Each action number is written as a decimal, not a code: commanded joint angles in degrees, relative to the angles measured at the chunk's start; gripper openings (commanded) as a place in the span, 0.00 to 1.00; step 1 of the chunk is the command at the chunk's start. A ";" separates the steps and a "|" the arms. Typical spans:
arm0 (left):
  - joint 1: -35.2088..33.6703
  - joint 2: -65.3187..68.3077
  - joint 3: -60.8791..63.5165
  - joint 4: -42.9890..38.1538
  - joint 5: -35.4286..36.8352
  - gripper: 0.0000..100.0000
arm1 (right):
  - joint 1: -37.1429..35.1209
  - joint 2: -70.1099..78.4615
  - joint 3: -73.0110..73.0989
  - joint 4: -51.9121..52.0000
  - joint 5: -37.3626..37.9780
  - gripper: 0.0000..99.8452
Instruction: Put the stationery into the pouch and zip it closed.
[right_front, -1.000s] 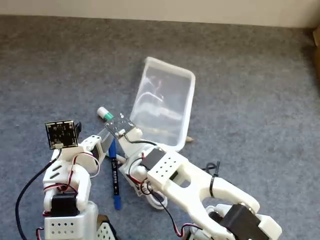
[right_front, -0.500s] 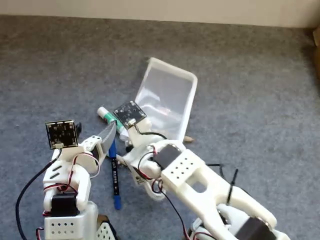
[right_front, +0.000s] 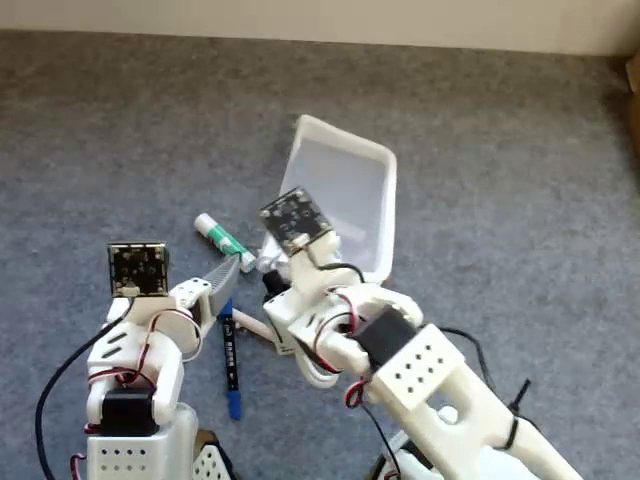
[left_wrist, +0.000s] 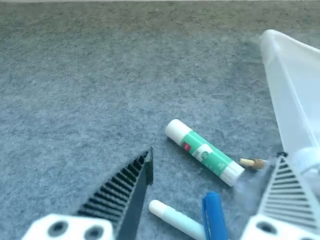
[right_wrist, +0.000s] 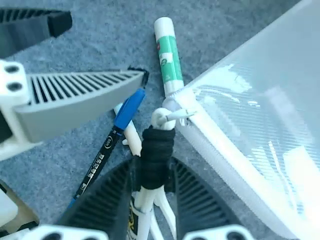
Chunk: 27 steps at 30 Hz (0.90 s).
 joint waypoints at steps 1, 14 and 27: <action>2.42 -0.40 -2.77 0.79 -0.62 0.34 | 0.92 -4.53 -0.40 2.07 0.79 0.00; 5.67 -0.57 -4.00 3.16 -0.62 0.34 | -0.04 -5.32 1.45 2.33 0.88 0.00; 9.45 -0.57 -4.00 4.48 -2.90 0.34 | -0.13 -5.58 1.36 2.59 0.88 0.00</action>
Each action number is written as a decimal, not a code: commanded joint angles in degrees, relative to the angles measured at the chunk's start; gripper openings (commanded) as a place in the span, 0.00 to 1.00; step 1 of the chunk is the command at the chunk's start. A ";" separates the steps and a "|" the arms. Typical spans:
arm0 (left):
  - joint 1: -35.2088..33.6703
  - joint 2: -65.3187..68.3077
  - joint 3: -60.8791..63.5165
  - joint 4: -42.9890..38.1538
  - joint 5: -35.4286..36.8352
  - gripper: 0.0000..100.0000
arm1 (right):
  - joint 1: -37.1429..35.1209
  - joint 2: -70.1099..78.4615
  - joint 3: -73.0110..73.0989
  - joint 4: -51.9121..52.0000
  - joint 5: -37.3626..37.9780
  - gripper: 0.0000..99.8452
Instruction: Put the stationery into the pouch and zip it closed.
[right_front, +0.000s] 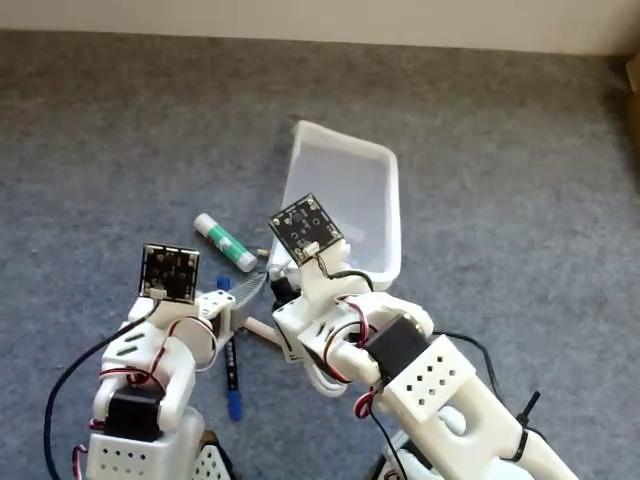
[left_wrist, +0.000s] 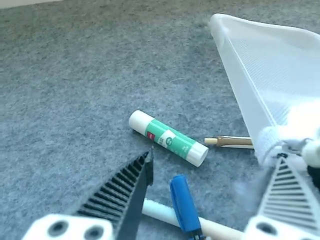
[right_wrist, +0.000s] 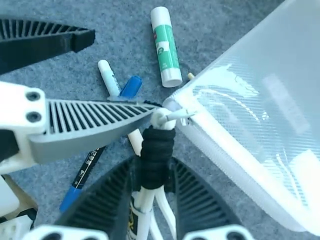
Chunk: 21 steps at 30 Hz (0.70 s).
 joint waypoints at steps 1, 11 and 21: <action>1.54 -0.48 -2.68 0.18 -0.62 0.34 | -0.31 -2.51 -0.84 0.13 0.53 0.00; 1.54 -0.40 1.19 -4.04 -0.62 0.34 | -0.40 -2.51 -0.84 0.31 0.53 0.00; 3.38 -0.40 3.30 -6.42 -0.62 0.34 | -6.20 -2.51 -1.10 5.49 0.62 0.00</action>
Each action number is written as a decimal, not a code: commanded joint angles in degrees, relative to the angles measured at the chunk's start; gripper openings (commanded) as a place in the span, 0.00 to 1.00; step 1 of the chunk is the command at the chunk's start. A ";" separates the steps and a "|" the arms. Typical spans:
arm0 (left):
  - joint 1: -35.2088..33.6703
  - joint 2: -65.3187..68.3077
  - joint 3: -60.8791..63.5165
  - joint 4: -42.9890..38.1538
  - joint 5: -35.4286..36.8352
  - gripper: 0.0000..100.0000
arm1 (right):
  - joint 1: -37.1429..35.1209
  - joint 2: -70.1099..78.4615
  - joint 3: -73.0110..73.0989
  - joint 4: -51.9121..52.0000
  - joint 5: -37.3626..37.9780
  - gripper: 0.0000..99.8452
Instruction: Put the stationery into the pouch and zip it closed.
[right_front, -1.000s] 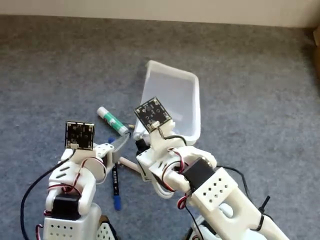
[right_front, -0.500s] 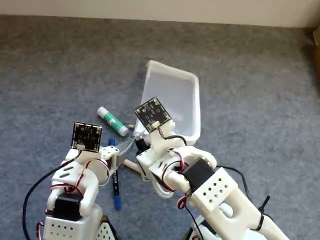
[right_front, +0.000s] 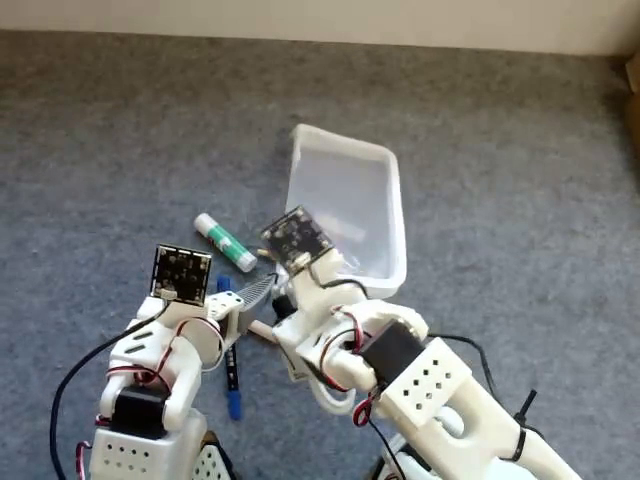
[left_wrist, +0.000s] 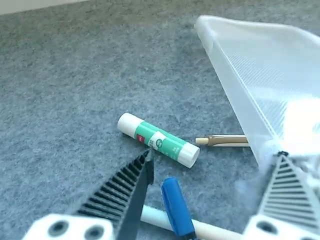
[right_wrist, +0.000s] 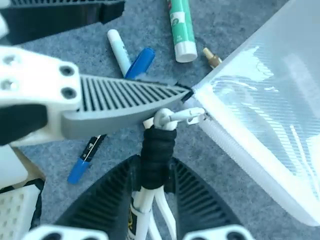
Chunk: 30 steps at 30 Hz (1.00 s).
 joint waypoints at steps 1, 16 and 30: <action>1.36 -0.40 1.01 -3.43 -0.53 0.34 | -2.24 -2.51 -1.19 0.40 0.62 0.00; 2.51 -0.57 -2.86 4.13 -2.46 0.34 | 0.92 -5.41 -2.77 0.22 0.62 0.00; 3.38 -0.48 -2.59 1.41 -0.44 0.34 | 0.92 -9.19 -2.33 0.48 0.62 0.00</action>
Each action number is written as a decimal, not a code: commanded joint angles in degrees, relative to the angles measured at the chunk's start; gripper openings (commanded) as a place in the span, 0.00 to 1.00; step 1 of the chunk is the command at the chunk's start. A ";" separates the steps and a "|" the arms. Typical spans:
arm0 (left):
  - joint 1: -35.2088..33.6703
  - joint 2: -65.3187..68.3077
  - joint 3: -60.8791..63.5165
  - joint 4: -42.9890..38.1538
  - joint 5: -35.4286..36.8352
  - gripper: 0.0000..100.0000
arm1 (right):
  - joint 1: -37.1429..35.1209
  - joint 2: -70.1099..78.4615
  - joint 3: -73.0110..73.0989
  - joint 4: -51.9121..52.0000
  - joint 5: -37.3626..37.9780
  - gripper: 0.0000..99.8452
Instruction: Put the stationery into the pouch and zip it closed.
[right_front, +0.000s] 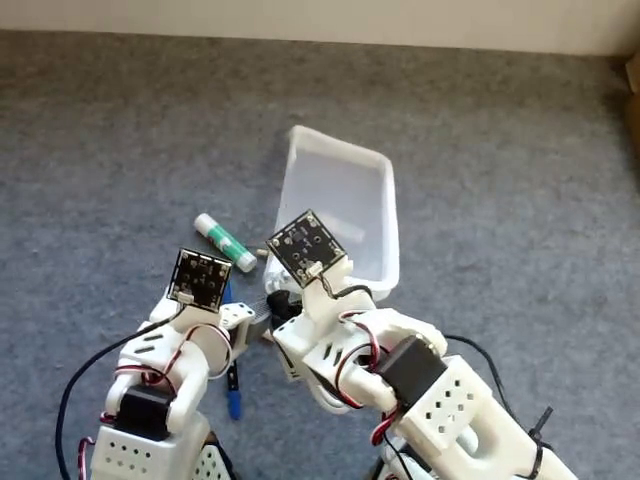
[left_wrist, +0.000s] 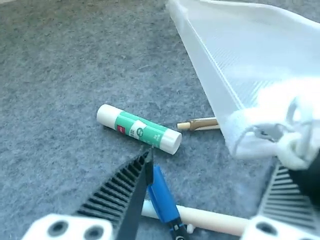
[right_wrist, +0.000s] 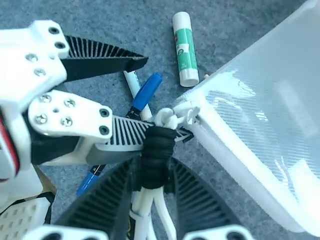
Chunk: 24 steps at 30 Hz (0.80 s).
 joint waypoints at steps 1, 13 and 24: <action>-1.98 -0.48 -3.03 -1.93 1.76 0.34 | 0.66 -1.98 -1.71 0.22 0.62 0.00; -3.30 -0.48 -2.86 -2.02 1.58 0.34 | -0.57 -1.98 -0.22 3.03 0.88 0.00; -3.30 -0.40 -2.77 -1.93 1.49 0.32 | -3.12 -2.07 0.22 6.73 3.25 0.00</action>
